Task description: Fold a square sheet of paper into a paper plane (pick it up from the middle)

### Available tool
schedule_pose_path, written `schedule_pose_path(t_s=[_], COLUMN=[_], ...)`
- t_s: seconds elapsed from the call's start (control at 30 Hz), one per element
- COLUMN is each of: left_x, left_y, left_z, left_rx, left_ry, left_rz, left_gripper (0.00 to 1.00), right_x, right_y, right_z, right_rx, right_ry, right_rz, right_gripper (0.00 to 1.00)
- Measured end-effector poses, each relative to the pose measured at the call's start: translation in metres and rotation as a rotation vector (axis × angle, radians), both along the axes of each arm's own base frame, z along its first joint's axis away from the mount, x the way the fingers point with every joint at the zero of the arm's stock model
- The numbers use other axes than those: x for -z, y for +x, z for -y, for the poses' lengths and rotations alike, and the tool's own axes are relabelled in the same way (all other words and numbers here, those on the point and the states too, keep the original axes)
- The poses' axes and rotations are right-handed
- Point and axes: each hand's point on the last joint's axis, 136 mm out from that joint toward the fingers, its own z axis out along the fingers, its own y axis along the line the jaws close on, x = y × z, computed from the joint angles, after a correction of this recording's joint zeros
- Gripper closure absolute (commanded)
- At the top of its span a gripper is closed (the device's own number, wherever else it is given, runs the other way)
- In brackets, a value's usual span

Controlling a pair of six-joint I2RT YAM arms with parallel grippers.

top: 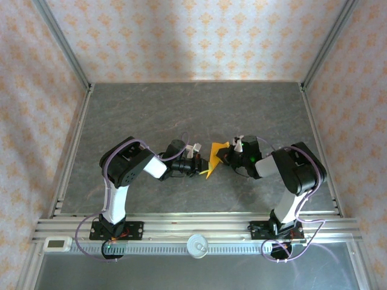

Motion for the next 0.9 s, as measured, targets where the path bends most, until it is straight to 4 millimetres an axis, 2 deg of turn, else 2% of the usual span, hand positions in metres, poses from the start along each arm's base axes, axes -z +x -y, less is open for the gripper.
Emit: schedule_pose_path(t_s=[0.67, 0.8, 0.9], left_x=[0.004, 0.005, 0.007], left_y=[0.002, 0.003, 0.002], left_z=[-0.001, -0.002, -0.004], left_rx=[-0.002, -0.001, 0.010], left_ry=[0.025, 0.045, 0.071], left_rz=[-0.030, -0.009, 0.027], left_gripper=[1.00, 0.90, 0.86], right_x=[0.012, 0.013, 0.014], right_y=[0.001, 0.001, 0.001], right_z=[0.000, 0.000, 0.000], right_rx=[-0.030, -0.041, -0.045], right_ry=[-0.061, -0.074, -0.081], right_rz=[-0.043, -0.049, -0.052], right_gripper=[1.00, 1.00, 1.00])
